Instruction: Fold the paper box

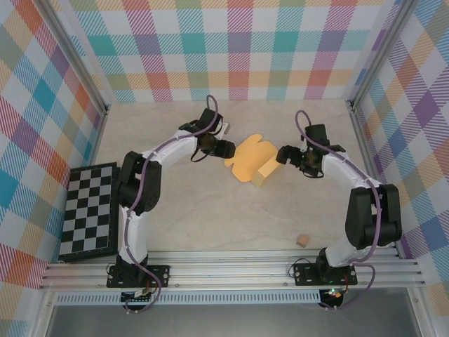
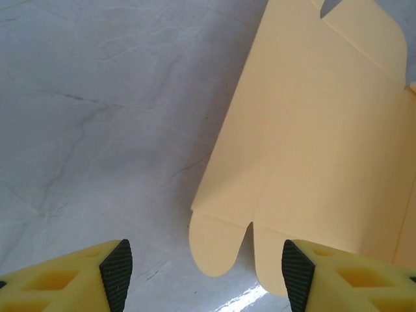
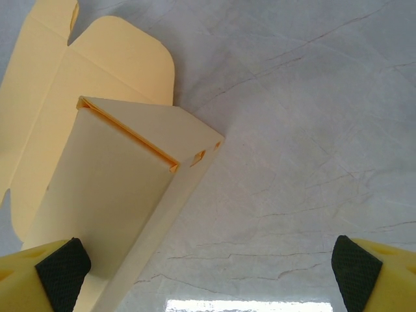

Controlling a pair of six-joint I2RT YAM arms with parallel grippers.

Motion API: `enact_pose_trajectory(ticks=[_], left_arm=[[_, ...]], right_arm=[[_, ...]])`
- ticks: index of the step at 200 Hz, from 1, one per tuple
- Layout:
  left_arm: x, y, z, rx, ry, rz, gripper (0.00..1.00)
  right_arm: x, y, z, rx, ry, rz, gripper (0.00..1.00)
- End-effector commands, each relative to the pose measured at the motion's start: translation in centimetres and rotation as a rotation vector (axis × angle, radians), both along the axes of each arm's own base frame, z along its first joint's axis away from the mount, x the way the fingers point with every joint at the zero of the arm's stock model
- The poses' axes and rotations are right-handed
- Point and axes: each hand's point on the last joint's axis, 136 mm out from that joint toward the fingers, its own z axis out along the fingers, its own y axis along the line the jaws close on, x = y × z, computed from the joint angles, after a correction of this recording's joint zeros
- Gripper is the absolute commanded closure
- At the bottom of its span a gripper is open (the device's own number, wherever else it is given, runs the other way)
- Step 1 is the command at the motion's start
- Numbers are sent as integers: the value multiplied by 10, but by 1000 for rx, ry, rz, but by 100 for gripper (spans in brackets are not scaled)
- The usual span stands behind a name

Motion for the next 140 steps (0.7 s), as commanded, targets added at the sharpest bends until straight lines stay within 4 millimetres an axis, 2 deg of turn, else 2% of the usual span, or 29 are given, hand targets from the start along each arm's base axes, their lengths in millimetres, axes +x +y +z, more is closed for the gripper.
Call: enact_pose_trajectory(ticks=[1,28,53,63,78,98,122,140], left_arm=[[-2,-10,-13,-22,58,-80,35],[-1,-26,-9,-104,69,-99,32],[10,-24,-24,-76,86,-96,31],[8,-31,-27,-106,127,-113,32],[2,-46,-22,-187,156,-141,34],[-1,-55,-14,-248,156,-143,42],[1,-55,-5,-247,143,-135,72],[6,-51,10,-231,99,-119,88]], right_arm=[[-37,-11,-35,-58,160,-14,0],[-40,-12,-37,-64,165,-13,0],[-43,-14,-39,-67,168,-13,0],[-43,-13,-39,-66,167,-11,0],[-44,-14,-38,-72,166,-12,0],[-44,-16,-36,-80,160,-13,0],[-44,-16,-34,-85,157,-8,0],[-43,-15,-30,-84,142,0,0]])
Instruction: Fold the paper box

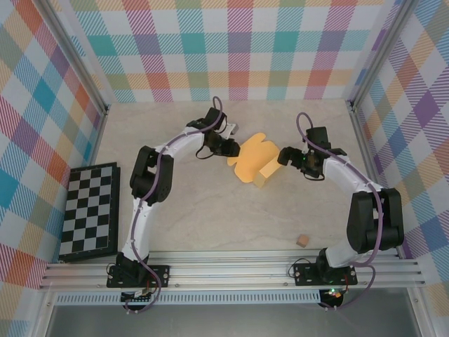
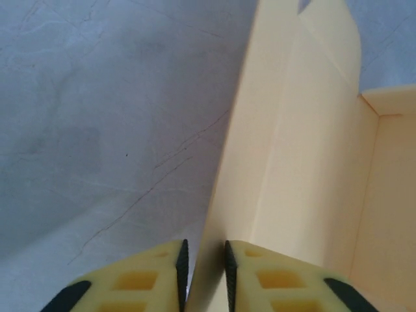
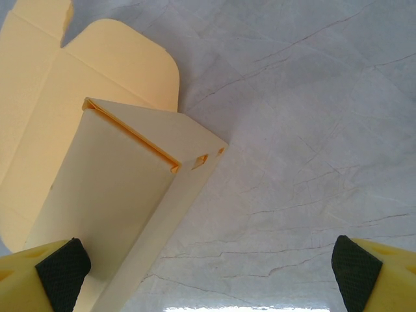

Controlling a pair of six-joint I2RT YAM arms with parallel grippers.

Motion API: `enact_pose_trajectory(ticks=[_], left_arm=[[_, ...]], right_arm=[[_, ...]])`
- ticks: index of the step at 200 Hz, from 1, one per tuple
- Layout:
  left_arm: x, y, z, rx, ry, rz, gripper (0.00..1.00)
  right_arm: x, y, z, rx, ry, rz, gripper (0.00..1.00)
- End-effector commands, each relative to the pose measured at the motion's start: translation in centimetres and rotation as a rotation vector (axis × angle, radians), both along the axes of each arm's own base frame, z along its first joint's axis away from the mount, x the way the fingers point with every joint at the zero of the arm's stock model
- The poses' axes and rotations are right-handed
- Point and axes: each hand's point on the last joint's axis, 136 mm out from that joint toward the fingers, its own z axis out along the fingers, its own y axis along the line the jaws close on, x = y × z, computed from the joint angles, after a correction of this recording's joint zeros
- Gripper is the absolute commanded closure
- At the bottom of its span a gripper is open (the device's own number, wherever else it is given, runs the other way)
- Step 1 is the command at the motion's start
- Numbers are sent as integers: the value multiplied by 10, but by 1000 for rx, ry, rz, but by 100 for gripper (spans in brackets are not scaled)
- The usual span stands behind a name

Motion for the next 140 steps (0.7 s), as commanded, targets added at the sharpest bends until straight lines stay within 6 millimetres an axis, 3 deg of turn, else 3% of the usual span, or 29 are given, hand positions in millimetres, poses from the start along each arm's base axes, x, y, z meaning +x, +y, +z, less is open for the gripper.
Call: enact_pose_trajectory(ticks=[1,20,48,76,100,109,120,128,140], left_arm=[[1,-9,35,-53,-48,-9,88],[4,-5,57,-42,-111,-8,100],[1,6,89,37,-241,-47,100],[-16,14,114,135,-359,-150,100],[-30,22,129,227,-473,-239,100],[-36,23,135,254,-518,-278,100],[-49,21,144,278,-587,-365,100],[-59,18,151,292,-653,-431,100],[-75,13,161,302,-756,-525,100]], right_arm=[[-40,-10,-31,-69,163,16,0],[-37,-5,-18,-44,115,40,0],[-33,-7,16,-70,37,77,0],[-27,-16,65,-166,-109,135,0],[-21,-25,119,-279,-308,192,0],[-18,-21,139,-302,-407,244,0],[-14,-2,162,-333,-576,409,0],[-13,10,170,-329,-672,480,0],[-1,12,175,-363,-773,488,0]])
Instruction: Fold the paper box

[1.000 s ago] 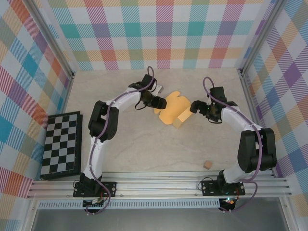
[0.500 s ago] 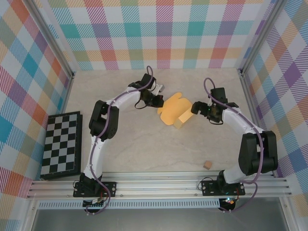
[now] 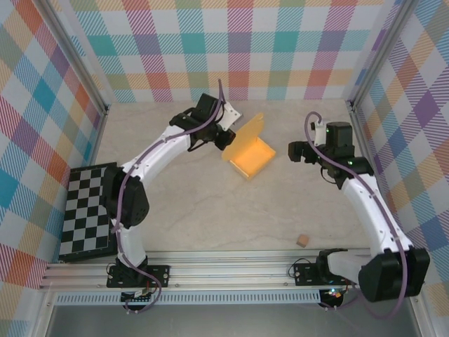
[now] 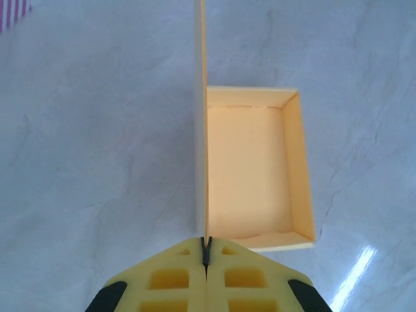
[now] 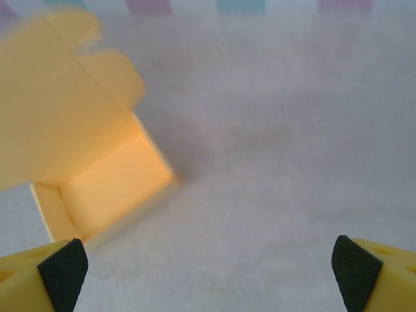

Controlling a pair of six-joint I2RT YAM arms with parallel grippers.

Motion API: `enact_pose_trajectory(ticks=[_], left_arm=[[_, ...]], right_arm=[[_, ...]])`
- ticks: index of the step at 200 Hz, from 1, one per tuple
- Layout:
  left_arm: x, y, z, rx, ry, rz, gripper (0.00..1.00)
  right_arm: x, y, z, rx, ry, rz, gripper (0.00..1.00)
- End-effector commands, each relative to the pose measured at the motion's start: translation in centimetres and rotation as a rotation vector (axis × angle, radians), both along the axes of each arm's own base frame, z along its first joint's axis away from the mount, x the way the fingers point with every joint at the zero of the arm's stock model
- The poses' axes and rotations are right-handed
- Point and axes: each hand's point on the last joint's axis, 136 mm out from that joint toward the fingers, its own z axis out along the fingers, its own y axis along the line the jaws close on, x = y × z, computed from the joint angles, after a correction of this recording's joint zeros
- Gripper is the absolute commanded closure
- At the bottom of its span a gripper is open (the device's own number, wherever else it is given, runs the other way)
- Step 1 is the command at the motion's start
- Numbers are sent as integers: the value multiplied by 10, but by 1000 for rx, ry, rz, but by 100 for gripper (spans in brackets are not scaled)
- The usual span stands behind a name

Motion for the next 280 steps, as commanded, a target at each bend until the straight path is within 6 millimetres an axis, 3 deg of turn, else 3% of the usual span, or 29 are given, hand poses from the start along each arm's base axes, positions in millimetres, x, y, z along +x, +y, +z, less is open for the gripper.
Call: enact_pose_trajectory(ticks=[1,15,30,45,63,89,124,159,182,209,220,246,263,280], left_arm=[[-29,-3,13,121,-196,-219,100],[-44,-6,23,122,-273,-307,100],[-55,-5,27,118,-300,-365,100],[-64,-4,26,133,-295,-418,100],[-71,-3,26,148,-289,-450,100],[-78,-1,26,153,-295,-488,100],[-82,1,24,179,-296,-520,100],[-84,-3,25,174,-298,-527,100],[-86,-7,23,183,-298,-533,100],[-82,-8,23,166,-292,-480,100],[-75,-4,25,150,-310,-415,92],[-58,31,30,-88,-286,-192,53],[-50,63,31,-291,-289,-38,44],[-51,76,8,-315,-310,24,42]], right_arm=[[20,21,25,-124,-271,202,0],[34,34,17,-140,-273,304,0],[29,66,8,-139,-275,550,11],[18,90,9,-132,-356,742,17],[-19,117,8,-131,-434,1058,19],[-26,128,-3,-163,-361,1195,22],[-20,131,-20,-251,-337,1220,24],[-36,139,-36,-300,-315,1327,55],[-37,143,-42,-305,-292,1345,70],[-34,145,-40,-311,-285,1338,95],[-34,144,-39,-309,-279,1339,100],[-36,143,-38,-280,-242,1350,100],[-37,144,-32,-230,-208,1354,100],[-38,146,-26,-197,-194,1357,100]])
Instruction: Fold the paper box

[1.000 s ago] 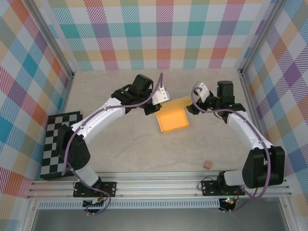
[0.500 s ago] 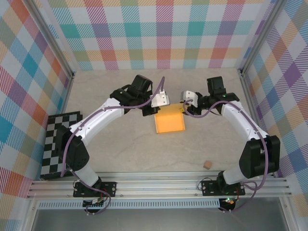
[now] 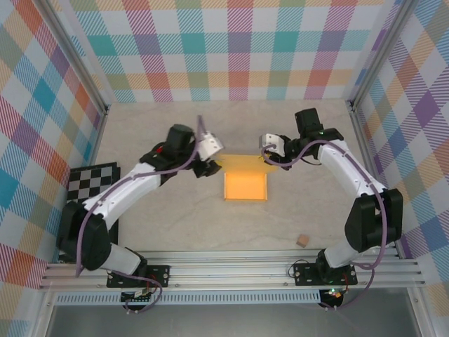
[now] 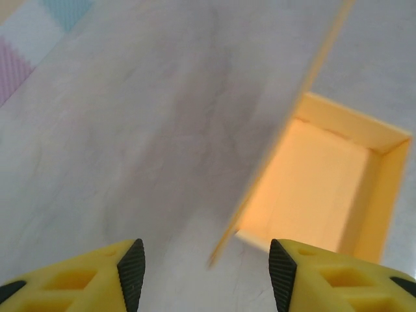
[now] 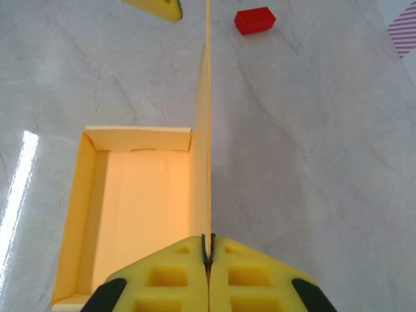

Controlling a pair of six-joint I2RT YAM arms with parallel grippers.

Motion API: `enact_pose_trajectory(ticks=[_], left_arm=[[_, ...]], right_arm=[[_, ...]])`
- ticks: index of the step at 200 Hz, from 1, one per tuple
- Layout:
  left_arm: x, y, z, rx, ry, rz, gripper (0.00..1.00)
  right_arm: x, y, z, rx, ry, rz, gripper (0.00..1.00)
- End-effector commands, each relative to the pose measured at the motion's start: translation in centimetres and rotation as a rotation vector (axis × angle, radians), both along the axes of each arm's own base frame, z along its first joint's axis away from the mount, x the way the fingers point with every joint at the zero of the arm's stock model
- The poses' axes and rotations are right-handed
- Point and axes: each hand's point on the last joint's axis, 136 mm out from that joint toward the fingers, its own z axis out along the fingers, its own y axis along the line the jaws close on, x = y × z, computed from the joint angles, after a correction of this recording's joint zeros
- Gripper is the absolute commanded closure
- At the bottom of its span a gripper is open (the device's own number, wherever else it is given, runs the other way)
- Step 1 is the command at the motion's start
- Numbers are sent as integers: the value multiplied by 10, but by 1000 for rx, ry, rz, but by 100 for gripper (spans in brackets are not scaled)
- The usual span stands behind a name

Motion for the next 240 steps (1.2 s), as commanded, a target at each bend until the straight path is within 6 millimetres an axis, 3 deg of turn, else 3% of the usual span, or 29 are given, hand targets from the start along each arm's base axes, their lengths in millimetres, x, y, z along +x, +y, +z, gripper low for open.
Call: enact_pose_trajectory(ticks=[1,20,34,55,77,164,185,219,240], left_arm=[[14,7,22,-249,-75,104,42],[21,6,-4,-213,-52,107,42],[24,1,-11,-220,-57,83,43],[26,-6,-4,-281,-110,57,43],[31,-10,-10,-258,-105,34,43],[14,-38,9,-286,-80,-83,49],[10,-45,11,-299,-51,-96,57],[10,-56,11,-310,-16,-67,85],[14,-61,16,-335,6,-27,92]], right_arm=[[-11,6,16,61,74,41,100],[-8,8,20,70,91,37,100],[-7,8,22,70,102,36,100],[-8,10,26,83,118,42,100],[-11,11,27,93,119,54,100],[-12,11,31,92,113,57,100],[-11,11,32,96,115,47,100],[-4,12,31,98,125,8,100],[3,10,28,93,129,-48,96]])
